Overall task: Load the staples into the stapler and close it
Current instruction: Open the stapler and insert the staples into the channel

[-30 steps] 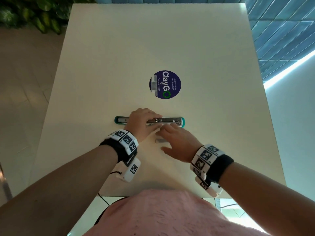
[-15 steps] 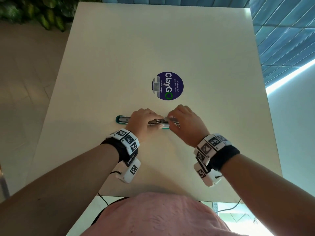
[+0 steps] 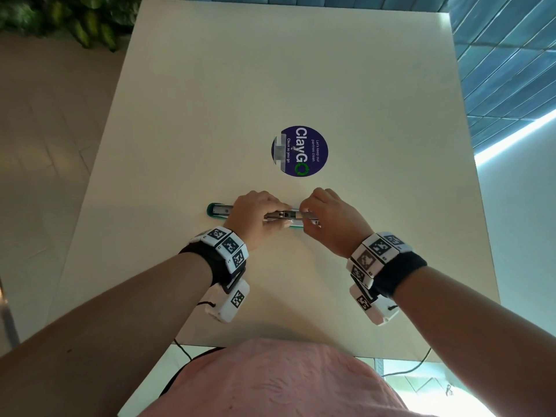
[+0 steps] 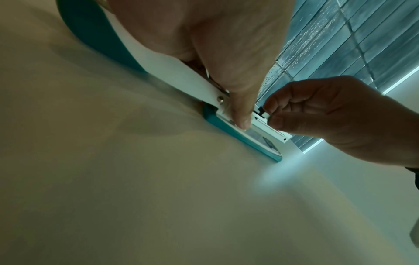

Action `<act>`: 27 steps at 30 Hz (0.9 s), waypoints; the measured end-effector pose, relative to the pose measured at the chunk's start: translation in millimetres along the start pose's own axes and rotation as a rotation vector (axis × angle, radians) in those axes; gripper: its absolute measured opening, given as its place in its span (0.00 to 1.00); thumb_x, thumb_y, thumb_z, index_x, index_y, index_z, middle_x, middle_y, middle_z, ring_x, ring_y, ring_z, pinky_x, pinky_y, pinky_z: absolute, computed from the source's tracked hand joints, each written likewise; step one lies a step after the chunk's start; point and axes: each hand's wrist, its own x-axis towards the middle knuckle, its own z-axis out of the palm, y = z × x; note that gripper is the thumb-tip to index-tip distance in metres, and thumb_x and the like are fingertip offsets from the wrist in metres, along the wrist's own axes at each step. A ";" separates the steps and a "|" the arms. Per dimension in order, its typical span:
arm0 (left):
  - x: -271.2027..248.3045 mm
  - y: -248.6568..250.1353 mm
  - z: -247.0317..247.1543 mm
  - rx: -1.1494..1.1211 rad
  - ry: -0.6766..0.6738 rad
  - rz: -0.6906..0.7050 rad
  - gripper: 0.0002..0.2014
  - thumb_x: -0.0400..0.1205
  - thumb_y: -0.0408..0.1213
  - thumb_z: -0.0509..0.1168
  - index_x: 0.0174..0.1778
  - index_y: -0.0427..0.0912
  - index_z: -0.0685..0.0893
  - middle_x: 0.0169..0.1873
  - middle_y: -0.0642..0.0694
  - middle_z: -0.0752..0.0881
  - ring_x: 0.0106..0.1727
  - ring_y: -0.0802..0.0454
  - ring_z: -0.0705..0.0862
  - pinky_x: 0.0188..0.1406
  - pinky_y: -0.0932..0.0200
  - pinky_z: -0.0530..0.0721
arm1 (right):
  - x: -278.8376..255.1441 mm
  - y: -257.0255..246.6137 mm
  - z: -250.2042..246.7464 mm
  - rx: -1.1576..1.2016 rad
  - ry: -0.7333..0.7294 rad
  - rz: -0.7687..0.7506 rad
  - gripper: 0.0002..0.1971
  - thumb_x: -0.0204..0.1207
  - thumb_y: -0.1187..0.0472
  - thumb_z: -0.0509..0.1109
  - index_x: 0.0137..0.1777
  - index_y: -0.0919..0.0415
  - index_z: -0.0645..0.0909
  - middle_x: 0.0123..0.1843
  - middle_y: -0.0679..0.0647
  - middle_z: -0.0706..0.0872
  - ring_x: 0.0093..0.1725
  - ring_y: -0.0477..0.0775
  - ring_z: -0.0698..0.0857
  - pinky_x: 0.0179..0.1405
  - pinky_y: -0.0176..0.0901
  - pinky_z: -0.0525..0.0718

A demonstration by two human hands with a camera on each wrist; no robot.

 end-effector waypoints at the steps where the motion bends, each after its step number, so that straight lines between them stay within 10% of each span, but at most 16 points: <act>1: 0.0 0.2 -0.1 -0.001 -0.004 -0.001 0.15 0.72 0.47 0.73 0.54 0.54 0.87 0.46 0.49 0.89 0.46 0.48 0.83 0.51 0.45 0.81 | 0.5 0.0 -0.3 -0.008 -0.002 0.003 0.07 0.74 0.61 0.65 0.50 0.59 0.80 0.48 0.56 0.81 0.49 0.56 0.78 0.40 0.52 0.84; 27: -3.9 -0.2 -20.0 0.060 -0.109 -0.016 0.17 0.73 0.41 0.71 0.59 0.51 0.84 0.51 0.46 0.87 0.51 0.46 0.81 0.56 0.45 0.80 | -4.4 10.9 8.7 0.120 -0.014 0.123 0.13 0.71 0.62 0.72 0.56 0.58 0.81 0.52 0.57 0.83 0.52 0.58 0.78 0.50 0.42 0.75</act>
